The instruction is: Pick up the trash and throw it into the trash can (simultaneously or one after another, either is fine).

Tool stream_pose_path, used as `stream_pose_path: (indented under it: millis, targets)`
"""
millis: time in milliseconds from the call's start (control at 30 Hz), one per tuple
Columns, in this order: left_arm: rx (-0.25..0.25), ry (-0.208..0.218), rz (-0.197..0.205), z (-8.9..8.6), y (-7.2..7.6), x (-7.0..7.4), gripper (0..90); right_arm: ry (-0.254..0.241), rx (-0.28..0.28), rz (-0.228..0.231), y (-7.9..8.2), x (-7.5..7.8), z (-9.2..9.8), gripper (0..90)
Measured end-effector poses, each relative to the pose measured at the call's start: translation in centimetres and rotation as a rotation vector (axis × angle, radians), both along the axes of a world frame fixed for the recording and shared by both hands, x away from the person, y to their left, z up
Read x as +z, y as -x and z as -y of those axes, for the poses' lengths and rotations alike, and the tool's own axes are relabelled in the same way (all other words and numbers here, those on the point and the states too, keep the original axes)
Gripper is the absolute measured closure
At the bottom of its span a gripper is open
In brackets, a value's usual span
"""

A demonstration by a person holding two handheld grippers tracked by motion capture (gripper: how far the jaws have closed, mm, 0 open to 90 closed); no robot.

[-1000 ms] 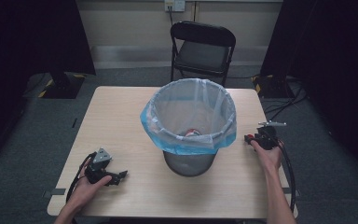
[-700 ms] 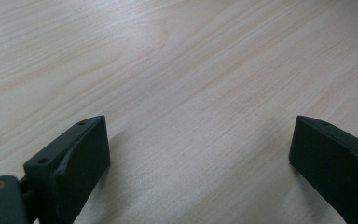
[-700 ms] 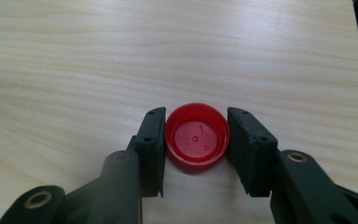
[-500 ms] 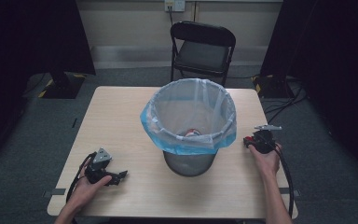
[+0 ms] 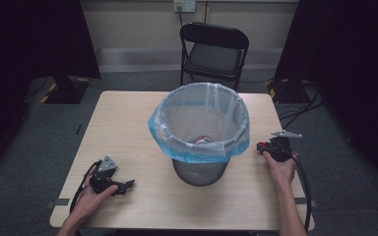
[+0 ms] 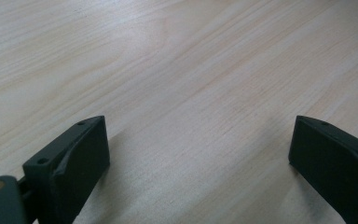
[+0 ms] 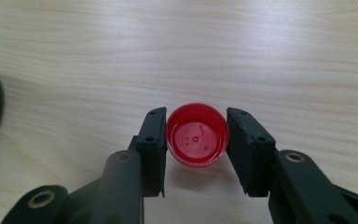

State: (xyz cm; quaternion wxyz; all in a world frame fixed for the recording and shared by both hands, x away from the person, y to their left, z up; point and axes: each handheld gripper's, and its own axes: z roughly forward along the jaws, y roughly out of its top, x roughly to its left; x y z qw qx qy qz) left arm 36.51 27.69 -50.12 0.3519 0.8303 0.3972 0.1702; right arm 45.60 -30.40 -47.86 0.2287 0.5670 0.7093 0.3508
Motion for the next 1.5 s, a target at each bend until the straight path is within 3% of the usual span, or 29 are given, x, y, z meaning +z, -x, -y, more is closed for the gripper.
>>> stream_pose_path:
  millis: [433,900,1200,1500]
  targets:
    - [-0.001,0.001,0.0,0.0,0.0,0.0,4.5,-0.061,0.02,0.082,1.1,1.8,0.1,60.0]
    - [-0.001,0.0,0.0,0.0,0.0,0.0,4.5,-0.144,0.039,0.131,2.1,3.9,0.5,60.1]
    - [-0.001,0.0,0.0,0.0,0.0,0.0,4.5,-0.156,0.075,0.213,3.1,6.8,-0.4,60.1]
    - [-0.002,0.0,0.0,0.0,0.0,0.0,4.5,-0.163,0.098,0.258,3.6,8.8,-1.7,60.2]
